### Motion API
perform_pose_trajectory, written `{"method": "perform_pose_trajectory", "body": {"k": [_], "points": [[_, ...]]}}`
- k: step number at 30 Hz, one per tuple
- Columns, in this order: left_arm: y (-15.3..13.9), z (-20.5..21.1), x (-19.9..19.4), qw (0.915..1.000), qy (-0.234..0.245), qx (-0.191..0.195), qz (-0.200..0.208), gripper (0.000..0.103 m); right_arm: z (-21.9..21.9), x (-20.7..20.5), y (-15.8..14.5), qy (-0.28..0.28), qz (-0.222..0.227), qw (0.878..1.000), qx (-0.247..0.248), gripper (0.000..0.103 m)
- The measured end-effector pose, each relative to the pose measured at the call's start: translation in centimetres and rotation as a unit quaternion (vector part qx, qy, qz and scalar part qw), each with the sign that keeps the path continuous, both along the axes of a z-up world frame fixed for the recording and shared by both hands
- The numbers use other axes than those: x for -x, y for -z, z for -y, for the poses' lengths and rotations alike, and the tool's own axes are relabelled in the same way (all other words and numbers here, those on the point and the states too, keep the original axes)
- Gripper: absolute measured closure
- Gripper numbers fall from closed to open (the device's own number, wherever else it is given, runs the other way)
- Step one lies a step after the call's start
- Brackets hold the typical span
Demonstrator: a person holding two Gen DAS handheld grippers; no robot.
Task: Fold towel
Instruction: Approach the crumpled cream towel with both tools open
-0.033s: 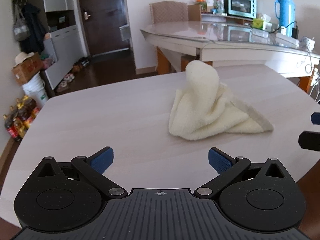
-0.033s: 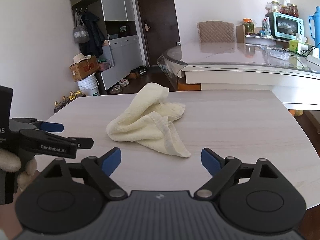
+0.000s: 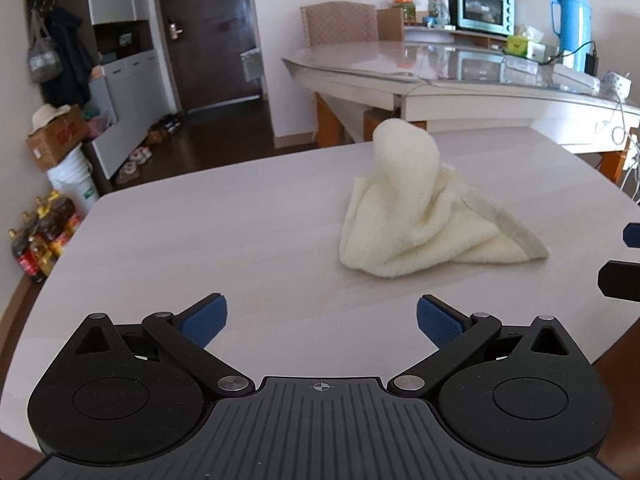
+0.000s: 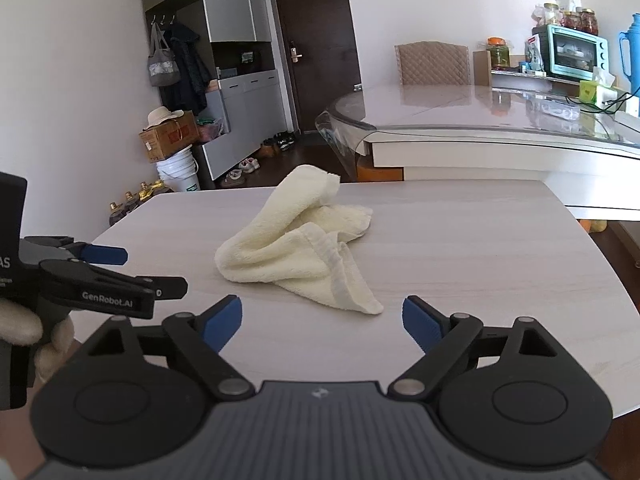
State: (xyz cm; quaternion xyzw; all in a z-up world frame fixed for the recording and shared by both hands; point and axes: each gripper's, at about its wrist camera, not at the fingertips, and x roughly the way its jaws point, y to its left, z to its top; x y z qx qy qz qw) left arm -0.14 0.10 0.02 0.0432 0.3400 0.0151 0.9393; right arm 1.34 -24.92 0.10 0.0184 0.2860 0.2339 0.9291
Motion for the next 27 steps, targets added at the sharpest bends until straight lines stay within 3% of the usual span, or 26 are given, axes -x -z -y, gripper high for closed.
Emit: {"method": "perform_pose_trajectory", "body": {"k": [8,12,27], "points": [[-0.2,-0.6,1.1,0.9999,0.003,0.007,0.009,0.000,-0.8,-0.5,-0.5,0.000,0.006,1.000,0.025,0.012],[-0.8,-0.9,2.2,1.0000,0.000,0.006,0.007,0.000,-0.6,1.0,-0.2,-0.007,0.025,1.000,0.012,0.011],[-0.5,-0.6,1.2,1.0000,0.000,0.000,-0.007,0.000,-1.0,0.7,0.3,-0.008,0.014,1.000,0.014,0.011]]}}
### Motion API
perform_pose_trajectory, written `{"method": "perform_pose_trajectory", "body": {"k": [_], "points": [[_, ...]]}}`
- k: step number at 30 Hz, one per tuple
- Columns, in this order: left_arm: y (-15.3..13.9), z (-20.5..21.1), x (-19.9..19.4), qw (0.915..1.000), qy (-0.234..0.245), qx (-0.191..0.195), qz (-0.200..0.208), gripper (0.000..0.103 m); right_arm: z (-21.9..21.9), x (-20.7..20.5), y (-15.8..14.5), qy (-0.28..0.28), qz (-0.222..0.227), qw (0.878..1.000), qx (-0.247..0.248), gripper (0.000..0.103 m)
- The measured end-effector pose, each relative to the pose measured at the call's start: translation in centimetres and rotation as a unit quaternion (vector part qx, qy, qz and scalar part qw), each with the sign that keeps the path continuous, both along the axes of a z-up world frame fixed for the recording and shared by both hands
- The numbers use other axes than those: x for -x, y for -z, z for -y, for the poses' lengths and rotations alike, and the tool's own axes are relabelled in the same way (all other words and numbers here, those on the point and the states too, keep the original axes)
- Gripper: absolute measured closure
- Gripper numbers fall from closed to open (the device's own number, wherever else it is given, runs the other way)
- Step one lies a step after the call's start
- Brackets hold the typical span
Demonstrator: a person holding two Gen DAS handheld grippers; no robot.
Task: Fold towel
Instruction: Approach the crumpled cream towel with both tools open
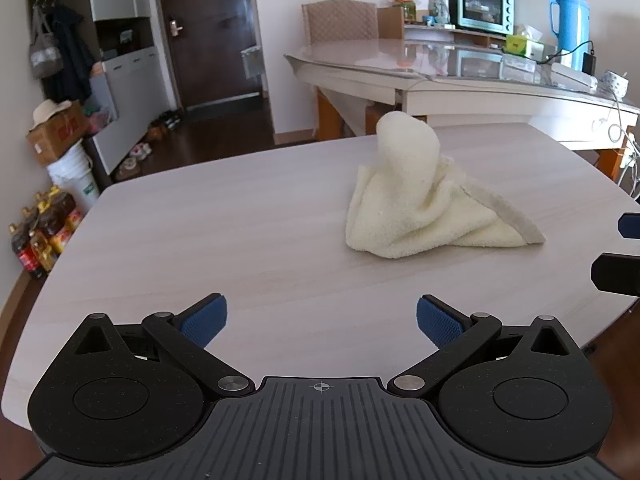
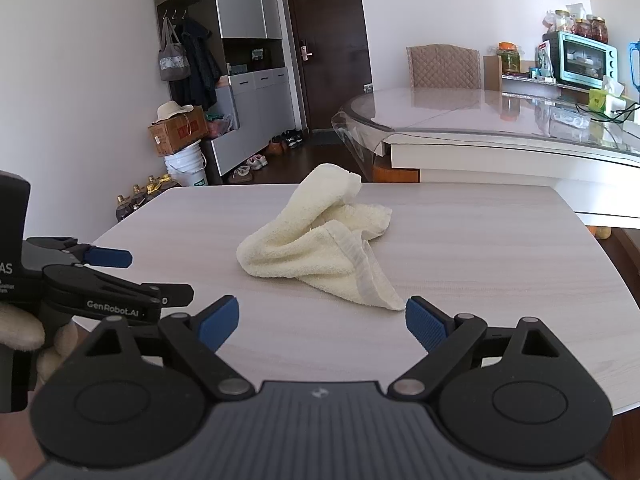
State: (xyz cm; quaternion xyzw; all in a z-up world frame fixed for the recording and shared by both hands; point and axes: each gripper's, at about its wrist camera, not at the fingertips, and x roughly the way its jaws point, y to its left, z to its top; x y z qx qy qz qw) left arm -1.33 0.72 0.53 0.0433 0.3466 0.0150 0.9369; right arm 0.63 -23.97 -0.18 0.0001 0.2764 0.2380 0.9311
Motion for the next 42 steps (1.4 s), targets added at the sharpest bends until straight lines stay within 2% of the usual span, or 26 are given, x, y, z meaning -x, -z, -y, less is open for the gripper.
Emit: {"method": "perform_pose_trajectory", "body": {"k": [9,11,19,40,42], "points": [[-0.7,0.2,-0.3,1.0000,0.001,-0.003,-0.004,0.000,0.1,-0.2,0.0,0.000,-0.007,1.000,0.000,0.010],[0.6,0.0,-0.1,1.0000,0.003,-0.002,-0.003,0.000,0.2,-0.1,0.0,0.001,-0.007,1.000,0.000,0.010],[0.8,0.0,-0.4,1.0000,0.004,-0.003,-0.004,0.000,0.4,0.4,0.0,0.001,-0.010,1.000,-0.002,0.010],[1.4,-0.2,-1.4,0.9999,0.008,-0.002,-0.010,0.000,0.4,-1.9,-0.2,-0.002,-0.024,1.000,0.005,0.010],[1.5,-0.3,-1.6,0.9999,0.008,-0.002,-0.010,0.000,-0.4,-2.6,0.5,-0.002,-0.023,1.000,0.006,0.010]]}}
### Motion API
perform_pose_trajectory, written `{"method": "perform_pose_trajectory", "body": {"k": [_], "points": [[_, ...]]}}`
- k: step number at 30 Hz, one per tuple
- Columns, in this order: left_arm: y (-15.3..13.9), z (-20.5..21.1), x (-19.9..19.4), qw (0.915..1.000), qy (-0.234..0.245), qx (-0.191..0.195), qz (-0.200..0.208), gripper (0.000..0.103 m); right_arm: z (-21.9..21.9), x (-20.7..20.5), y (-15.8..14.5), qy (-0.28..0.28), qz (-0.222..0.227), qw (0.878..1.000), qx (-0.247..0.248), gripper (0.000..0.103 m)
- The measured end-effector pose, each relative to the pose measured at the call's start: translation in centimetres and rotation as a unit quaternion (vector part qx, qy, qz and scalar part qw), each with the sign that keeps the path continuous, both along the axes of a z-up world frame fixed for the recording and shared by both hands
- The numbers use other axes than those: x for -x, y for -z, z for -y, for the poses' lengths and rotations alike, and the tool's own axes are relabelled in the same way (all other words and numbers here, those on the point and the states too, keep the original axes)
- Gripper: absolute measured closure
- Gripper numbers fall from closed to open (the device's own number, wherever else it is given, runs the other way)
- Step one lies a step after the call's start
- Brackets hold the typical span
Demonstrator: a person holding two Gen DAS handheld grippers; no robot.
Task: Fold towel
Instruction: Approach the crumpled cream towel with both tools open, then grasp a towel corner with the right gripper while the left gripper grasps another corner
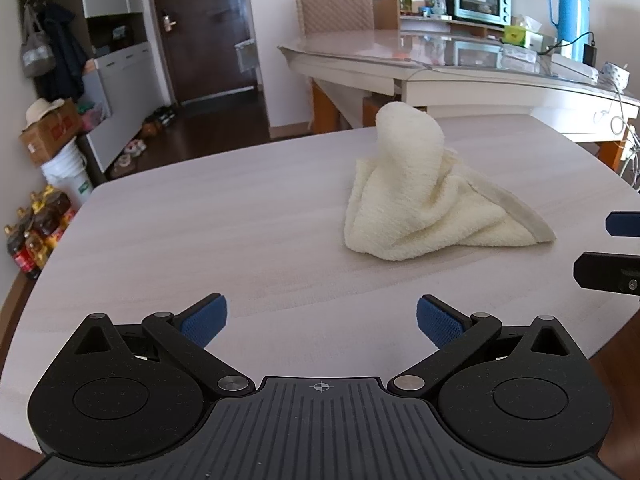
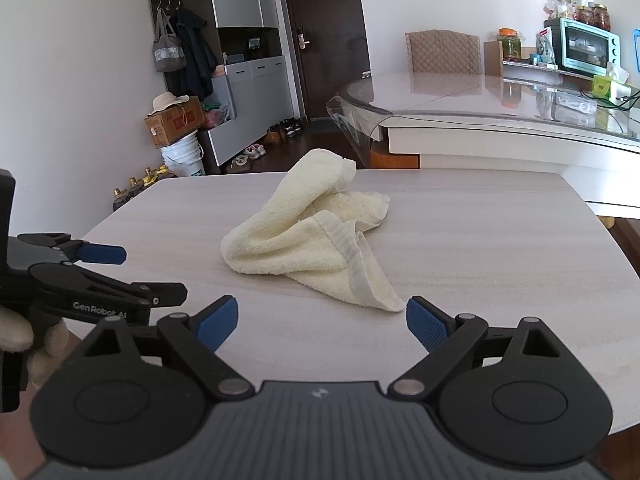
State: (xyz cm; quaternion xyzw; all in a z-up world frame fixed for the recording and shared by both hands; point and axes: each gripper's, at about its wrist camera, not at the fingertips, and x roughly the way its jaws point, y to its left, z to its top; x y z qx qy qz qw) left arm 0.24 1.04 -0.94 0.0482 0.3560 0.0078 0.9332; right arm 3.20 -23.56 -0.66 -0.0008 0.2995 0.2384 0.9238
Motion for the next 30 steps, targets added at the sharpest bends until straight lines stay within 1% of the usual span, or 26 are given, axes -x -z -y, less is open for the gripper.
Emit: {"method": "perform_pose_trajectory", "body": {"k": [8,16,24,28,29,30], "points": [[0.2,-0.3,-0.8,1.0000,-0.001,0.001,-0.003,0.000,-0.8,-1.3,0.1,-0.007,0.000,1.000,0.003,0.010],[0.1,-0.9,-2.0,1.0000,0.002,-0.001,-0.006,0.000,-2.1,-5.0,-0.2,-0.024,0.007,1.000,0.002,0.011],[-0.3,-3.0,-4.1,1.0000,0.003,-0.007,-0.004,0.000,-3.5,-8.8,-0.5,-0.040,0.014,0.999,0.001,0.013],[-0.5,-4.1,-5.2,1.0000,0.003,-0.008,-0.004,0.000,-4.2,-10.5,-0.4,-0.047,0.016,0.999,0.000,0.021],[-0.5,-4.3,-5.3,0.9999,0.002,-0.008,-0.005,0.000,-4.7,-11.8,-0.1,-0.054,0.009,0.998,-0.004,0.028],[-0.4,-4.4,-5.5,0.9999,0.001,-0.009,-0.006,0.000,-4.9,-12.6,0.0,-0.059,0.004,0.998,-0.008,0.038]]}}
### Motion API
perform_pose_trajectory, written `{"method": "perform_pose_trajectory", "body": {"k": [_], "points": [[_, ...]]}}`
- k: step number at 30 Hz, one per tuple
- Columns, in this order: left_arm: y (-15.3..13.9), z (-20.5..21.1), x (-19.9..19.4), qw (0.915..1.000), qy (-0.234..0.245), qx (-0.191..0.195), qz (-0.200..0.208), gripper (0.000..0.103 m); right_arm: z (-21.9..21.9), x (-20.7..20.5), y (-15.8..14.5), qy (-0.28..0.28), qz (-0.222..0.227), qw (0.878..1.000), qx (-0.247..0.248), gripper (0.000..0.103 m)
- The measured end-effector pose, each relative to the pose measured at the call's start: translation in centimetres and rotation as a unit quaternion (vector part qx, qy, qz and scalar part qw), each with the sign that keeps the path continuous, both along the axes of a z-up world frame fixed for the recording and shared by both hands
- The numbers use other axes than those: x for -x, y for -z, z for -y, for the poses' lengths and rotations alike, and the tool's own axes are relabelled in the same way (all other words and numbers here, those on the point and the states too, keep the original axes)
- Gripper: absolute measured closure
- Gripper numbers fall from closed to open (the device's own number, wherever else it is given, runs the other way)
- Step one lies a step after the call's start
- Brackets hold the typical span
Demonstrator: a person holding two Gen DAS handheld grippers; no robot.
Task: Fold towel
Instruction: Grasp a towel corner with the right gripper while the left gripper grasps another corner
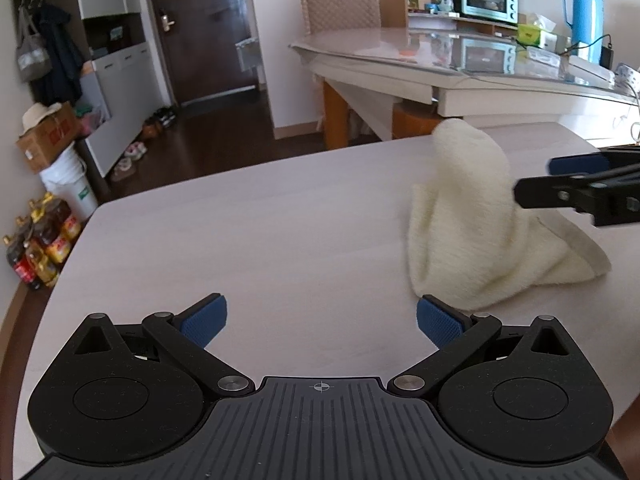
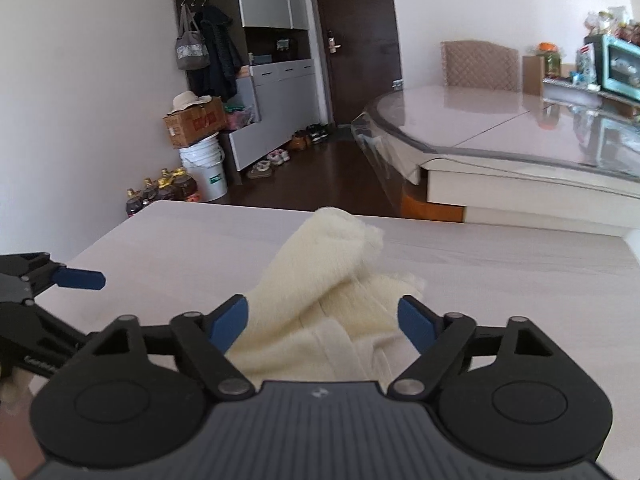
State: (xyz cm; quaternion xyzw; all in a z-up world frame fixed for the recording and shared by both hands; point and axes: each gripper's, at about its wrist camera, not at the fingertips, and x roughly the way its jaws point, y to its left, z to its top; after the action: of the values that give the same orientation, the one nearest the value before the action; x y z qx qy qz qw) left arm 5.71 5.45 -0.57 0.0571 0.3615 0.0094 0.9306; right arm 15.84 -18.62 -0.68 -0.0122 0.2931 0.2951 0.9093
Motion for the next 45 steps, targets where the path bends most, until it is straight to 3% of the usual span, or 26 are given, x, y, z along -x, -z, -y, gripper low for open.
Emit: {"method": "perform_pose_trajectory", "body": {"k": [7,8,9,12,21,27,29,33,35,37,38,40,43,45], "points": [[0.5,-1.1,-1.1,1.0000,-0.007,-0.004,-0.007,0.000,-1.1,-3.5,0.8,-0.013,-0.005,1.000,-0.002,0.044],[0.6,-1.2,-1.3,0.9999,-0.007,-0.004,-0.008,0.000,-1.3,-3.6,0.8,-0.017,-0.002,1.000,-0.002,0.059],[0.7,-1.4,-1.4,0.9999,-0.008,-0.005,-0.009,0.000,-1.6,-3.8,0.9,-0.021,0.001,1.000,-0.001,0.082],[0.7,-1.7,-1.6,0.9999,-0.009,-0.008,-0.010,0.000,-2.9,-1.3,1.2,-0.056,0.006,0.998,0.012,0.089],[-1.6,-4.8,0.4,0.9999,0.006,-0.012,0.010,0.000,-7.2,6.4,2.2,-0.165,0.019,0.985,0.055,0.089],[-2.7,-3.9,0.6,0.9976,0.068,0.004,0.012,0.000,-9.7,11.4,2.7,-0.227,0.024,0.971,0.077,0.086],[-3.1,-3.7,0.7,0.9960,0.088,0.010,0.013,0.000,-9.6,12.5,2.7,-0.225,0.017,0.971,0.072,0.078],[-3.4,-1.2,-0.6,0.9894,0.144,0.013,0.012,0.000,-7.4,13.8,2.1,-0.197,0.013,0.979,0.060,0.075],[-3.4,0.8,-1.7,0.9840,0.178,0.012,0.011,0.000,-5.6,14.4,1.7,-0.172,0.019,0.984,0.054,0.074],[-3.4,2.8,-2.9,0.9774,0.211,0.011,0.009,0.000,-3.8,14.9,1.4,-0.142,0.024,0.988,0.052,0.067],[-3.4,3.8,-3.5,0.9737,0.227,0.011,0.009,0.001,-2.9,15.0,1.4,-0.126,0.025,0.990,0.052,0.058],[-3.4,5.7,-4.7,0.9662,0.258,0.010,0.006,0.002,-0.7,14.8,1.3,-0.103,0.021,0.993,0.047,0.056],[-2.7,7.7,-6.6,0.9609,0.277,0.009,-0.009,0.007,1.2,14.6,1.2,-0.080,0.016,0.996,0.036,0.056],[-2.2,9.1,-7.8,0.9570,0.289,0.009,-0.020,0.041,2.3,14.8,1.0,-0.070,0.013,0.997,0.026,0.056]]}}
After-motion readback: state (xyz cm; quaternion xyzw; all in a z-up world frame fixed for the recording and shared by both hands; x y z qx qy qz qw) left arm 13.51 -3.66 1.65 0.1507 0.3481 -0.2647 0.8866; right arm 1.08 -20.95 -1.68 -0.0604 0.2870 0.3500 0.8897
